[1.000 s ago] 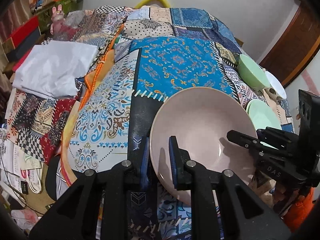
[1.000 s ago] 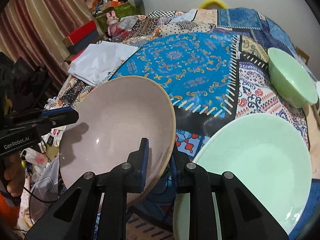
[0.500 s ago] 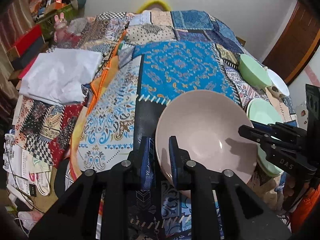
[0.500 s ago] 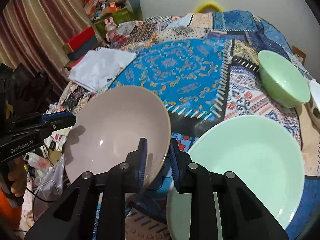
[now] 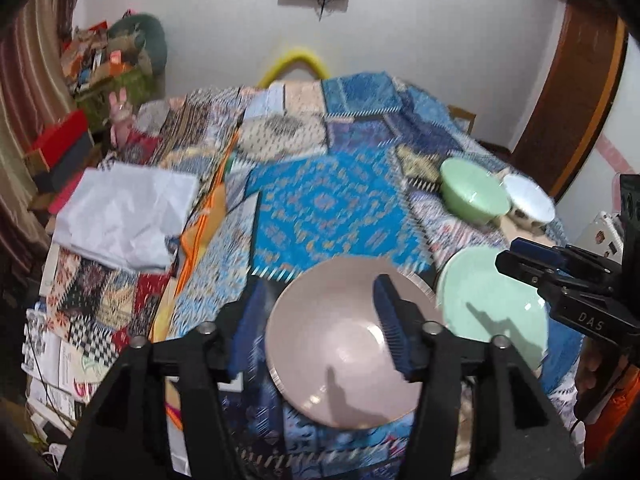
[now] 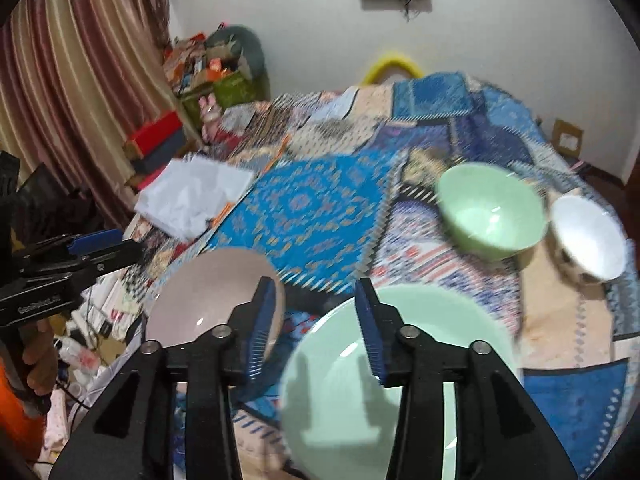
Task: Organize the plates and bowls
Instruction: 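Lower the pale pink bowl onto the quilt beside the plate stack, then open both grippers and move them to the mint green bowl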
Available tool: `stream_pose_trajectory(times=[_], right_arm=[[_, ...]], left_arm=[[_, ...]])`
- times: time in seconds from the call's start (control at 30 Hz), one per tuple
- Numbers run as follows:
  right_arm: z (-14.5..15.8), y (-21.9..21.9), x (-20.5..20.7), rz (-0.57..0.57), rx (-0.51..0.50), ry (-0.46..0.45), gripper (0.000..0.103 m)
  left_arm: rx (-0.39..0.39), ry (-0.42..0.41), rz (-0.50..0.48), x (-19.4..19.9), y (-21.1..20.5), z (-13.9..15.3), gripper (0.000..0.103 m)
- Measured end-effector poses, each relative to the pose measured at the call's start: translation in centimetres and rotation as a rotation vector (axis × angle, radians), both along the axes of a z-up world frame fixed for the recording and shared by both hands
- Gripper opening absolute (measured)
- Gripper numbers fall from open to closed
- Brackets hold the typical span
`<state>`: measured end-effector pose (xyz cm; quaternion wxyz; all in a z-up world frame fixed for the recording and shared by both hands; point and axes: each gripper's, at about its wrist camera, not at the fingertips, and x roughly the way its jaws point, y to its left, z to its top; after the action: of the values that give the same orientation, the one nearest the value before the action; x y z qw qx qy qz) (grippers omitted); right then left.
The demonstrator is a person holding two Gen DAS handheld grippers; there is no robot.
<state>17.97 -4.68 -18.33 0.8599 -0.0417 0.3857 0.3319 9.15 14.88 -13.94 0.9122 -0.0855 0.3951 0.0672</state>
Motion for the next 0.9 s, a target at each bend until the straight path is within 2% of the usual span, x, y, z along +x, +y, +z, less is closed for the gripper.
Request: stream_pose_trajectory(times=[0.07,0.27,0.57,0.73,0.9], right_arm=[[0.9,-1.4,0.5,-0.035,0.003,-0.031,0.046],[2.7,-5.3,2.1,-0.133,0.012,-0.092,0.060],[2.0,-9.3,5.9,-0.234,-0.005,-0.087,0.060],[0.8,-10.4,8.0,-0.267,-0.015,-0.063,0.060],[-1.2,-10.7,10.5,-0.287,-0.033,-0.032,0.060]], left_arm=[[0.006,-0.022,-0.010,0.5,-0.8,0.9,0.071],[0.017,-0.066,-0.049,3.1,-3.7,3.2,0.091],[-0.004,-0.024,-0.109,9.9,-7.2,3.7,0.093],[0.003,0.016,-0.131,14.5,-9.3,2.3,0.093],[-0.007,0.083,-0.175,18.9,-11.0,-0.5,0.093]])
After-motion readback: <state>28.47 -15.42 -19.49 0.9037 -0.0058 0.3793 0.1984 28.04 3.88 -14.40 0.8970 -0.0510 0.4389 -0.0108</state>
